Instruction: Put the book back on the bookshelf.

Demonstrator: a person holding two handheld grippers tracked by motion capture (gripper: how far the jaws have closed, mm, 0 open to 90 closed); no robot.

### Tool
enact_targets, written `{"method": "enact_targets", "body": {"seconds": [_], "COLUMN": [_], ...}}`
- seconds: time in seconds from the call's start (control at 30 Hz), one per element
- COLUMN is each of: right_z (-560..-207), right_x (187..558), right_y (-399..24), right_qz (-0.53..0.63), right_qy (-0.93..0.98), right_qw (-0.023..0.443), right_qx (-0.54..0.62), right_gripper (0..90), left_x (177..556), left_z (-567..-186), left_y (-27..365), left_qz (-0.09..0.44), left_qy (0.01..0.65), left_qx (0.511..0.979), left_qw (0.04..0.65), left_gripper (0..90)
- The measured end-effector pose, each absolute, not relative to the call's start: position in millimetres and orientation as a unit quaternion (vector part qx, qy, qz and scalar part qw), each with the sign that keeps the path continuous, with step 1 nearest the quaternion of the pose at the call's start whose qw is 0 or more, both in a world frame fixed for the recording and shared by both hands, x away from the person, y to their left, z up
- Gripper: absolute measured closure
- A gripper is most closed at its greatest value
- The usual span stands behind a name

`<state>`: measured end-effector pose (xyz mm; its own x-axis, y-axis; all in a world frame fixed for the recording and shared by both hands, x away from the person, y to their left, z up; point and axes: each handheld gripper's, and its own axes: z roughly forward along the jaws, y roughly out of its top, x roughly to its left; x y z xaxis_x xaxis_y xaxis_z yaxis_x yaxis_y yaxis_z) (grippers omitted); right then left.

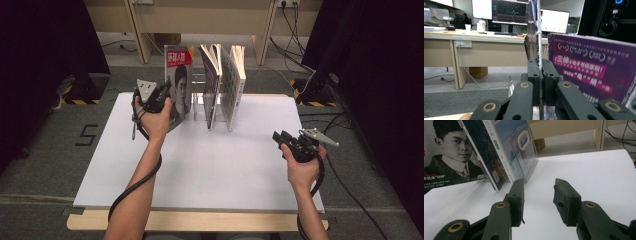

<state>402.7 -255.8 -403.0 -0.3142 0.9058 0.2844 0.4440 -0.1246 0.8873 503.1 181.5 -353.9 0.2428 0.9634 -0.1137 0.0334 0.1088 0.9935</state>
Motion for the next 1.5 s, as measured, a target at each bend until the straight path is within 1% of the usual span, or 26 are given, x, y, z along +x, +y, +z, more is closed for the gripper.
{"method": "enact_targets", "body": {"seconds": [0.2,0.23,0.27,0.3,0.33,0.67,0.9,1.1,1.27,1.33,1.5], "right_z": [-404,-405,-405,-406,-406,-407,-407,-408,-408,-409,-409], "right_x": [403,403,403,403,404,404,403,404,404,405,404], "right_y": [-255,-255,-255,-255,-254,-252,-251,-251,-251,-251,-251], "right_qz": [0.517,0.517,0.516,0.514,0.514,0.510,0.511,0.509,0.510,0.509,0.509], "right_qy": [0.625,0.626,0.627,0.627,0.627,0.632,0.631,0.633,0.633,0.632,0.633], "right_qw": [0.221,0.219,0.219,0.217,0.217,0.216,0.215,0.213,0.211,0.210,0.208], "right_qx": [0.542,0.542,0.542,0.544,0.544,0.542,0.543,0.543,0.544,0.545,0.545], "right_gripper": [60.8,60.8,60.8,60.8,60.8,60.8,60.8,60.7,60.6,60.6,60.6], "left_x": [489,487,483,483,479,464,459,461,462,463,463], "left_z": [-369,-373,-381,-381,-388,-398,-398,-390,-386,-382,-374], "left_y": [193,195,199,199,201,209,210,210,210,210,211], "left_qz": [0.400,0.402,0.393,0.393,0.393,0.374,0.342,0.306,0.302,0.294,0.300], "left_qy": [0.462,0.463,0.467,0.467,0.462,0.464,0.472,0.487,0.489,0.489,0.487], "left_qx": [0.554,0.557,0.562,0.562,0.572,0.579,0.586,0.574,0.573,0.570,0.566], "left_qw": [0.566,0.560,0.558,0.558,0.552,0.557,0.563,0.583,0.584,0.591,0.594], "left_gripper": [84.9,84.6,84.6,84.6,84.3,83.4,83.1,81.3,80.7,77.4,76.7]}}
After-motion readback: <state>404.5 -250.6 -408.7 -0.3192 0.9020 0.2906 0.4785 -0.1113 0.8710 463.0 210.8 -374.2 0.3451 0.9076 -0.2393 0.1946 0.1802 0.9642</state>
